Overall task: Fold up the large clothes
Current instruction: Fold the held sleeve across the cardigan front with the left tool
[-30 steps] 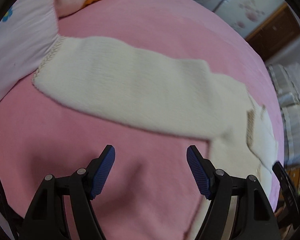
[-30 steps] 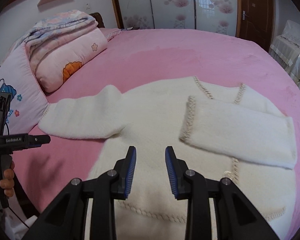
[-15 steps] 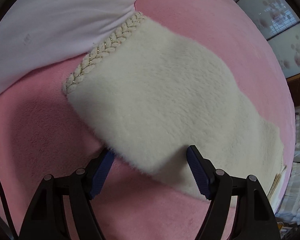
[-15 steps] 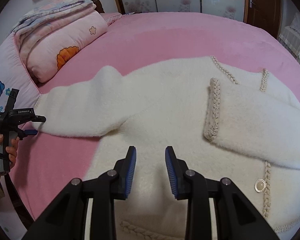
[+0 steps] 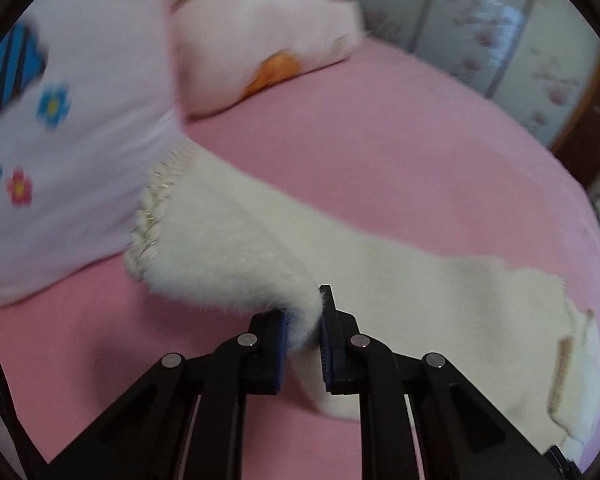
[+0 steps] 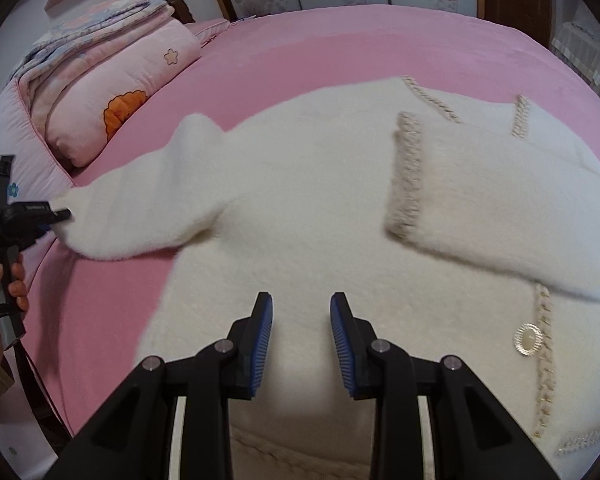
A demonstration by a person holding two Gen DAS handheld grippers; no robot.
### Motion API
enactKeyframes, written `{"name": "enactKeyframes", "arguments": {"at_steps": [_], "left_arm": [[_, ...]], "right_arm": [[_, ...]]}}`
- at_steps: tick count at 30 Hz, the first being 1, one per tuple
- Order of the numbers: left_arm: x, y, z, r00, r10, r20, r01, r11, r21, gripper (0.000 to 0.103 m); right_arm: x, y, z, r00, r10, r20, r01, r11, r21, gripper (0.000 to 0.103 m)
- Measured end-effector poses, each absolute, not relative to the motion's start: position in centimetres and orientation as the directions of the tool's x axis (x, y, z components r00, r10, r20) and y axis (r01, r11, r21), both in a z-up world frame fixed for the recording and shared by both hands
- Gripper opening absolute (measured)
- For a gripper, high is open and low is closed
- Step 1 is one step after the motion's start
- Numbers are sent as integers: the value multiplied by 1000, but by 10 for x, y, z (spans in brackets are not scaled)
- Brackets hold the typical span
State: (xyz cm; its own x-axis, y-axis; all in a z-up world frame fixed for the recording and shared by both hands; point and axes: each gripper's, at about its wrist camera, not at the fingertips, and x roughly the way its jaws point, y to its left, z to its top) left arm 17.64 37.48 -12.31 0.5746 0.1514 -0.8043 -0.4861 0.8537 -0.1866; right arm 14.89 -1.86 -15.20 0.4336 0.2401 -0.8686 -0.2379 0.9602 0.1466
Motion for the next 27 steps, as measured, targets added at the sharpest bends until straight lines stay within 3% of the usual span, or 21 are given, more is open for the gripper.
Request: {"name": "enactKeyframes", "arguments": {"at_steps": [6, 11, 15, 18, 22, 25, 27], "left_arm": [[193, 199, -66, 692, -30, -721, -113, 982, -150, 11], [209, 67, -85, 606, -191, -772, 115, 982, -152, 15], [220, -2, -137, 434, -262, -862, 210, 960, -186, 48], [211, -19, -157, 393, -248, -885, 209, 962, -177, 49], [182, -7, -145, 435, -240, -868, 204, 965, -164, 52], [164, 12, -137, 497, -162, -852, 176, 981, -83, 64], [152, 28, -124, 536, -94, -839, 148, 989, -16, 66]], "right_arm": [[139, -82, -132, 493, 200, -847, -132, 979, 154, 30], [126, -138, -117, 541, 169, -824, -32, 983, 181, 30], [119, -175, -120, 538, 138, -831, 24, 983, 179, 30], [116, -194, -127, 516, 140, -845, 47, 980, 191, 30], [110, -205, -129, 510, 156, -846, 44, 978, 206, 30], [111, -202, -127, 509, 180, -842, 17, 976, 218, 32], [112, -194, -124, 518, 195, -833, -7, 975, 223, 38]]}}
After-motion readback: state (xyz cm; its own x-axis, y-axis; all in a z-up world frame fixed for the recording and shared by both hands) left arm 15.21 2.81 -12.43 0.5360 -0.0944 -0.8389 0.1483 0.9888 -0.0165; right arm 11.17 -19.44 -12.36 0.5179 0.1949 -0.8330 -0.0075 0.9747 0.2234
